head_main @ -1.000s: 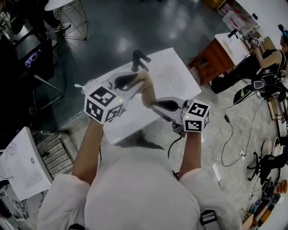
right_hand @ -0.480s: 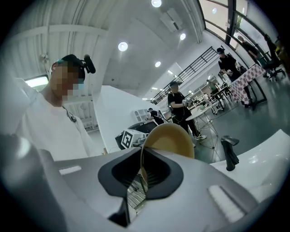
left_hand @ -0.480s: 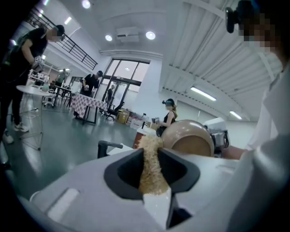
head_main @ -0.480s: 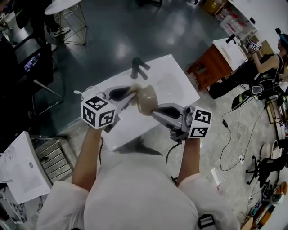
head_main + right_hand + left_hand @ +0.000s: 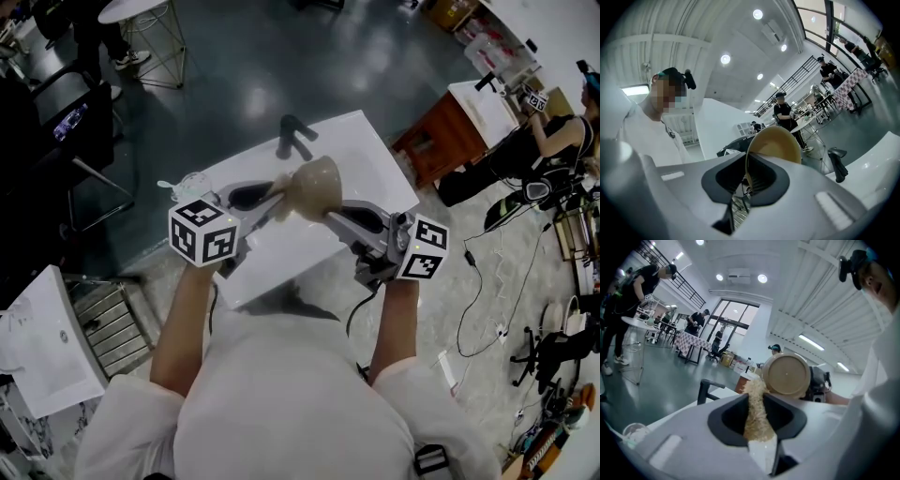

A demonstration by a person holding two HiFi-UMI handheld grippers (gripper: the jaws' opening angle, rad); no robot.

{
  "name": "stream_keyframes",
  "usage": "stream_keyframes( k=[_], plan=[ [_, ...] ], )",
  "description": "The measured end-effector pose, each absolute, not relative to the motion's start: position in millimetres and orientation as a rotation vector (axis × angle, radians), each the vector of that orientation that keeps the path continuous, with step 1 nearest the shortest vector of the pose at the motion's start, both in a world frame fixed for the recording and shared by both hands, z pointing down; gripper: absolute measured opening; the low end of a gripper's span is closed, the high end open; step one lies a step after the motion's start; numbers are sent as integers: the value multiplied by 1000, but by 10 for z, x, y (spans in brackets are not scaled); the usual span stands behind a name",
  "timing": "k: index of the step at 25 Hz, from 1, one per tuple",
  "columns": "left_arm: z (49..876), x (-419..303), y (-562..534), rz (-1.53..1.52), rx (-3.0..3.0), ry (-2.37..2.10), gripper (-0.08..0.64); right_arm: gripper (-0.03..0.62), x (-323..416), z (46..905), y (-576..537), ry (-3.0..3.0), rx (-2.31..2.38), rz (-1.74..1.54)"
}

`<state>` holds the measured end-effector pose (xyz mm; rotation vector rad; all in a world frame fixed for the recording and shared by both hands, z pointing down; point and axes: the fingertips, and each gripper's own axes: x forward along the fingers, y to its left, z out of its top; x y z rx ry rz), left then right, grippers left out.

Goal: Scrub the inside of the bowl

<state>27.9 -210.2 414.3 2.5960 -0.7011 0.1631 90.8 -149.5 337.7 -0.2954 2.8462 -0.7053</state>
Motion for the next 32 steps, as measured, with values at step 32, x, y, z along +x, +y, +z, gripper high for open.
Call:
stream_keyframes(
  k=[32],
  plan=[
    [3606,594,-2070,311,2890,-758,99,20,899,4070,-1300,3208,-446,-735]
  ],
)
